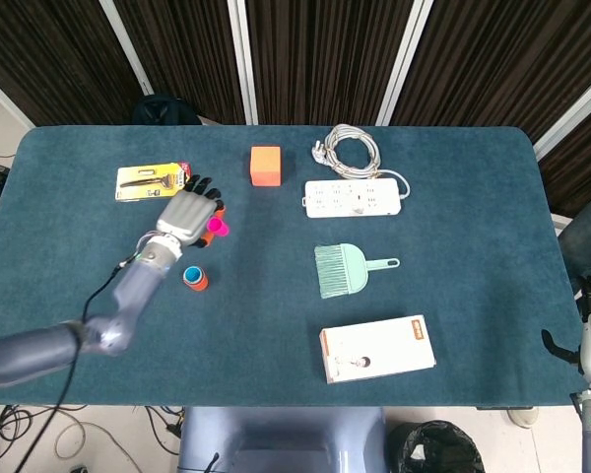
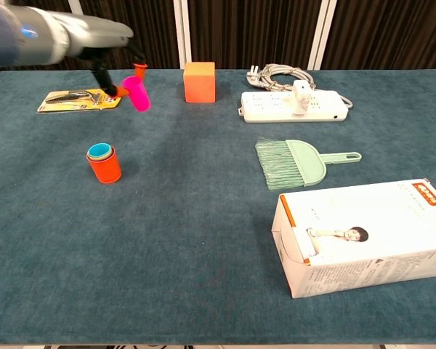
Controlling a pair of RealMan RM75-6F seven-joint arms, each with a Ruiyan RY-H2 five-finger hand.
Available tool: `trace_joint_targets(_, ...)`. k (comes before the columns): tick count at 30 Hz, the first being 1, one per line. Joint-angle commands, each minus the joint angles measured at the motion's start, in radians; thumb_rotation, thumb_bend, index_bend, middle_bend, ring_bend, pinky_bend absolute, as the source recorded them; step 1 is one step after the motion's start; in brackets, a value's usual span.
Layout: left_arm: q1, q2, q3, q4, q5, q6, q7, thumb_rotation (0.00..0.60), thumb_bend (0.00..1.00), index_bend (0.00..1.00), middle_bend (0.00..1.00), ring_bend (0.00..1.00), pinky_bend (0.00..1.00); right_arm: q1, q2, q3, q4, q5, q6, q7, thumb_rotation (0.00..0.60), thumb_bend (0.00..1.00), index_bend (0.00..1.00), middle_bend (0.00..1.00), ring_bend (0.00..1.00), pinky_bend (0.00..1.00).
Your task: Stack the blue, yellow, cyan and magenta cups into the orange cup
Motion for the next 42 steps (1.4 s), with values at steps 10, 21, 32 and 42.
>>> trace_joint_targets(10,0.183,0.316,0.086,-0.363,0.18,0.121,-0.096,0.6,0.36,0.46,0.2,0.0,0.0,-0.007,0.008,-0.005,-0.018,-0.021,0.015,0.01,0.6,0.34,0.05,0.04,0.08,0.04)
trace_joint_targets(21,0.188,0.263,0.102,-0.318,0.231,0.075,-0.111,0.6,0.36,0.46,0.2,0.0,0.0,-0.01,0.013,-0.003,-0.015,-0.016,0.014,0.02,0.6,0.34,0.05,0.04,0.08,0.04)
trace_joint_targets(32,0.176,0.19,0.103,-0.265,0.213,0.064,-0.081,0.6,0.36,0.46,0.2,0.0,0.0,-0.017,0.02,0.002,-0.018,-0.017,0.025,0.035,0.6,0.34,0.05,0.04,0.08,0.04)
trace_joint_targets(42,0.172,0.158,0.108,-0.24,0.192,0.058,-0.059,0.6,0.36,0.45,0.2,0.0,0.0,-0.018,0.023,0.002,-0.023,-0.021,0.028,0.036,0.6,0.34,0.05,0.04,0.08,0.04)
